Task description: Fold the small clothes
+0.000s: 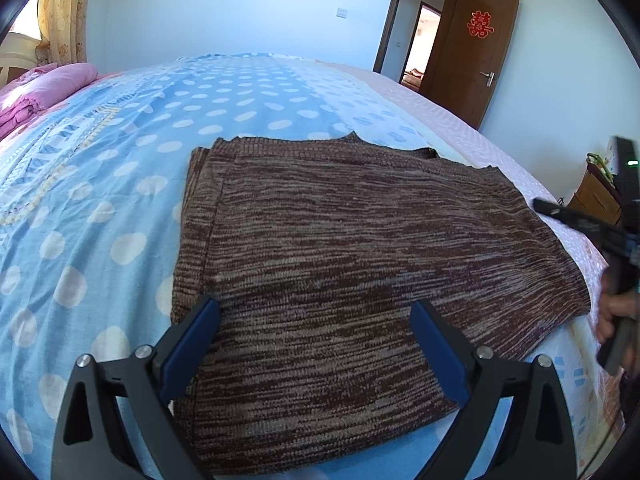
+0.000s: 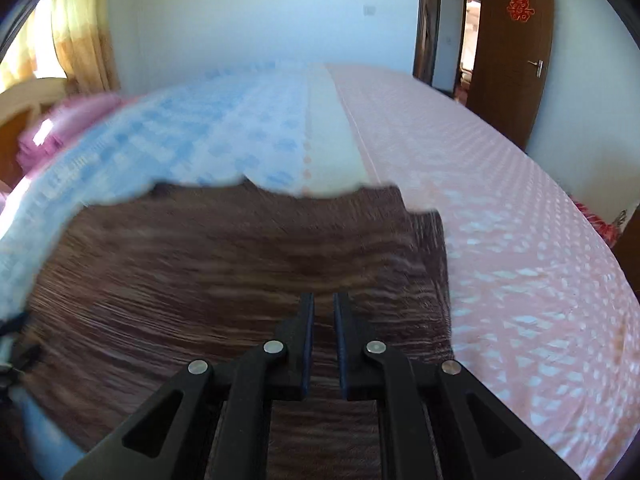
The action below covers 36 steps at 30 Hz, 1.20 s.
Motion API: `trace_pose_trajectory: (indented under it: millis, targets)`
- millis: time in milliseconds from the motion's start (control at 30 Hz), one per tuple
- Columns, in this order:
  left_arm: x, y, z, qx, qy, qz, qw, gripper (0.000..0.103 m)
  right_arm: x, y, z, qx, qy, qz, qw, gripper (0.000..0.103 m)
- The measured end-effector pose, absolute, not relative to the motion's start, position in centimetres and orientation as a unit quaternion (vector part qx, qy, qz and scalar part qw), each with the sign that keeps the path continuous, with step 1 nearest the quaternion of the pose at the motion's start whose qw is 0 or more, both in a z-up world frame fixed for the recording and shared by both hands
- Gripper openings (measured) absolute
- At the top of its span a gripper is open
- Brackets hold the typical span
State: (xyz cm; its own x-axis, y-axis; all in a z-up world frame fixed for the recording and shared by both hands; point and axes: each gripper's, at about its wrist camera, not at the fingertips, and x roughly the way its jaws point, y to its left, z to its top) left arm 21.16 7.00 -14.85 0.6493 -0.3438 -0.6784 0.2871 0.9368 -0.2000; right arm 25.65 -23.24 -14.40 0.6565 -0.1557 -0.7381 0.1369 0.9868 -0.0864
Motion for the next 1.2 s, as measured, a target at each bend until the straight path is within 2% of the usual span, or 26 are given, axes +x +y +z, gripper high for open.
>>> trace_pose_trajectory:
  millis: [67,167,333,467,633,833,1033,1133,1200]
  targets:
    - [21.2,7.1,-14.9,-0.04,0.382,-0.176,0.906,0.099,25.3,-24.5,-15.2,0.011,0.401,-0.071,0.913,0.0]
    - [21.3,6.9,-14.9,-0.037,0.383,-0.178,0.906,0.101,24.8,-25.4,-15.1,0.041,0.397,-0.074,0.914,0.0]
    - [21.3,6.3,-15.1,-0.016,0.386,-0.166,0.907,0.102,23.4,-21.8,-13.7,-0.038,0.377,-0.132,0.916,0.0]
    - [21.3,5.8,-15.2,0.002,0.389,-0.155,0.908,0.102,19.9,-17.8,-12.3,-0.028,0.349,-0.053,0.935,0.0]
    - [21.3,5.5,-15.2,0.014,0.391,-0.147,0.909,0.103,18.9,-13.8,-15.6,-0.031,0.392,-0.001,0.919,0.0]
    - [21.3,5.4,-15.0,0.015,0.393,-0.143,0.908,0.103,18.3,-13.4,-16.5,-0.048,0.369,-0.012,0.928,0.002]
    - [21.0,9.9,-12.8,-0.115,0.353,-0.143,0.917,0.103,17.6,-14.1,-16.4,-0.021,0.36,0.0,0.933,0.002]
    - [22.9,12.3,-12.4,-0.156,0.361,-0.114,0.912,0.102,17.6,-14.0,-16.5,-0.013,0.357,0.003,0.934,0.002]
    - [24.3,13.2,-12.7,-0.18,0.373,-0.101,0.905,0.098,17.5,-14.2,-16.5,-0.006,0.356,0.007,0.934,0.002]
